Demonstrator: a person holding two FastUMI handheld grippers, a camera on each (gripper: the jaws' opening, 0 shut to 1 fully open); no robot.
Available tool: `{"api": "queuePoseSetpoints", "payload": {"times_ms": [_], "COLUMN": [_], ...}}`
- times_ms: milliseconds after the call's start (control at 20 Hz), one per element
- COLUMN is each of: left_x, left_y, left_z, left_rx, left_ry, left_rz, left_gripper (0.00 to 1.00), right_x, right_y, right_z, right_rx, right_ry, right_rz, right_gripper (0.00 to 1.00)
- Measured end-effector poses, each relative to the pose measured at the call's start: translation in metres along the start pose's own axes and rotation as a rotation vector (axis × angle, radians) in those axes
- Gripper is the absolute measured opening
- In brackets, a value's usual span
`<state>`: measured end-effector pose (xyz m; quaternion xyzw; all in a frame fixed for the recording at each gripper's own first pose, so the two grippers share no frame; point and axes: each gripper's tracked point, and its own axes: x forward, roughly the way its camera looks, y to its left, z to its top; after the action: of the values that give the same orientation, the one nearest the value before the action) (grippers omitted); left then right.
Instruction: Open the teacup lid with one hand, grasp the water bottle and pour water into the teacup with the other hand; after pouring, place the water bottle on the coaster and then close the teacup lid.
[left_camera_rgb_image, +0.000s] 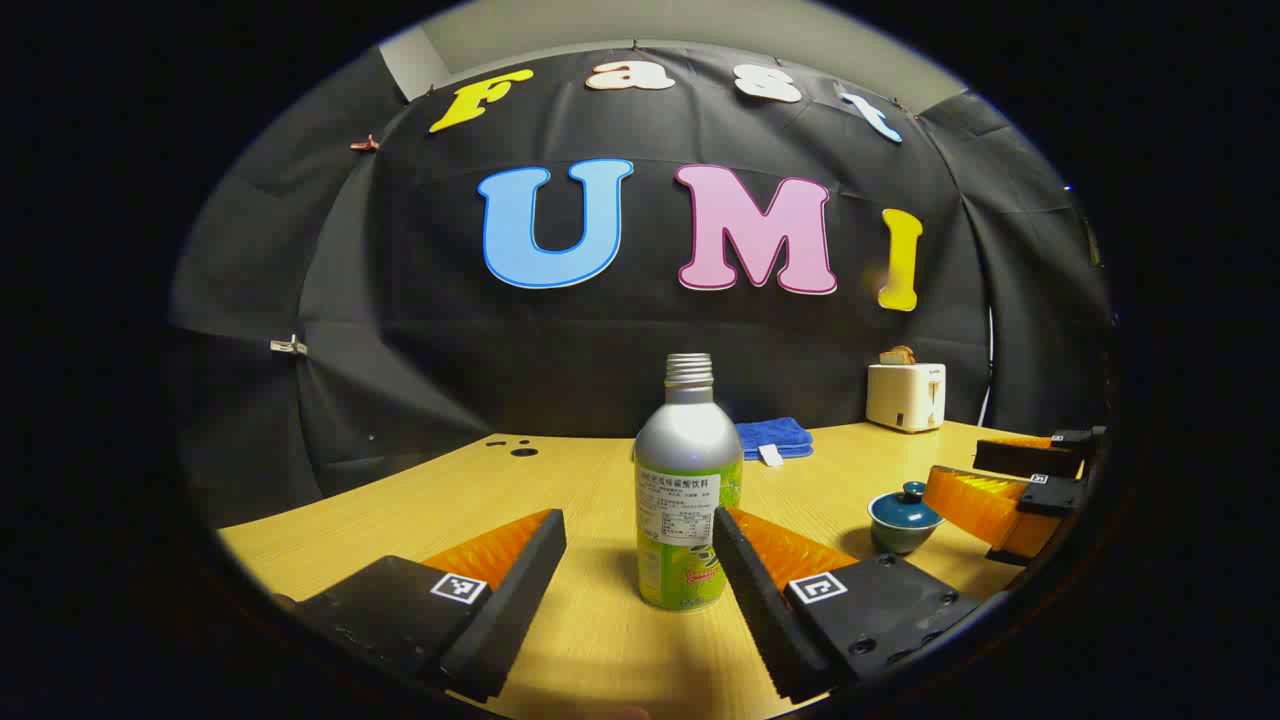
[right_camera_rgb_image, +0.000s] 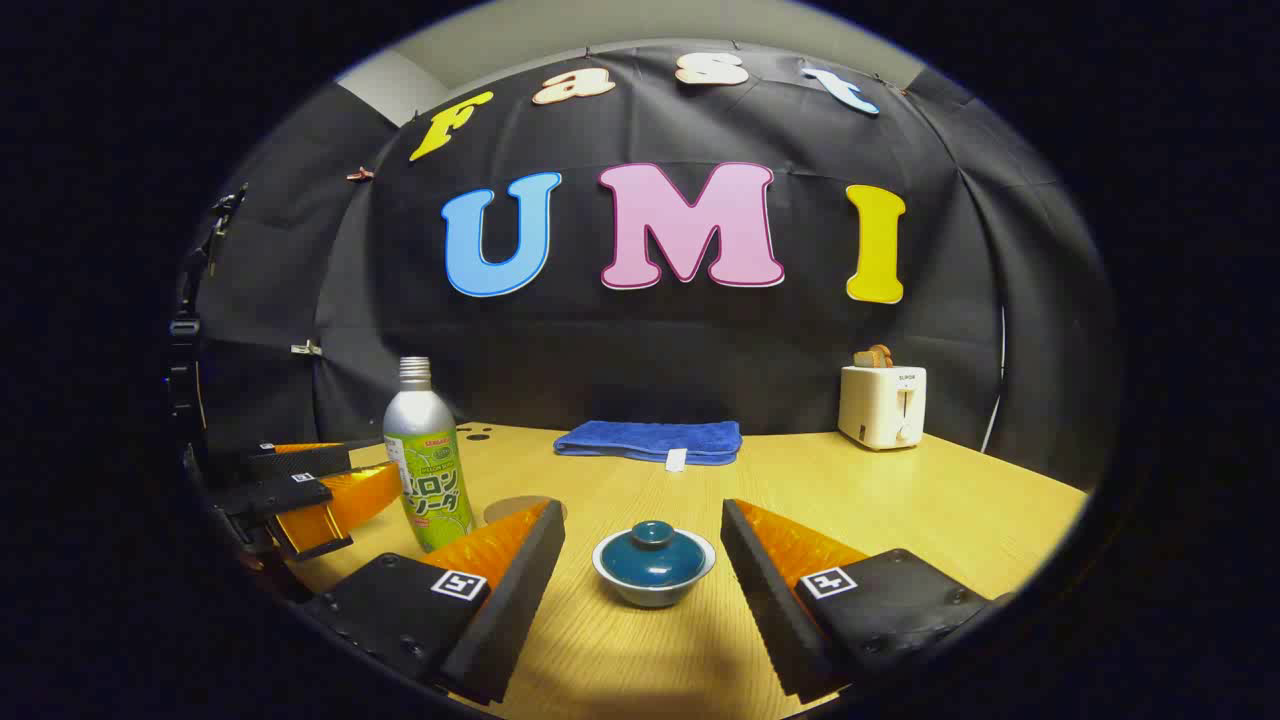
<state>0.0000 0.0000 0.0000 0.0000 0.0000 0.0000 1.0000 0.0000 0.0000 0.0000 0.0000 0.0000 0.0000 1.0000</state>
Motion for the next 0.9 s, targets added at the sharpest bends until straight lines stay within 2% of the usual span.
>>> {"api": "queuePoseSetpoints", "payload": {"times_ms": [150, 450, 550, 900], "left_x": [0.003, 0.005, 0.005, 0.005], "left_y": [-0.006, -0.008, -0.012, -0.009], "left_z": [0.000, 0.001, 0.001, 0.001], "left_rx": [0.001, 0.001, 0.002, 0.003], "left_ry": [-0.001, -0.001, -0.004, -0.005], "left_rz": [-0.031, -0.034, -0.062, -0.048], "left_gripper": [0.94, 0.94, 0.94, 0.94], "right_x": [0.006, 0.015, 0.016, 0.016], "right_y": [0.004, 0.010, 0.009, 0.003], "right_z": [-0.001, -0.002, -0.003, -0.003], "right_rx": [0.000, 0.001, 0.002, 0.000], "right_ry": [0.001, 0.002, 0.003, 0.001], "right_rz": [0.014, 0.053, 0.054, 0.026], "right_gripper": [0.98, 0.98, 0.98, 0.98]}}
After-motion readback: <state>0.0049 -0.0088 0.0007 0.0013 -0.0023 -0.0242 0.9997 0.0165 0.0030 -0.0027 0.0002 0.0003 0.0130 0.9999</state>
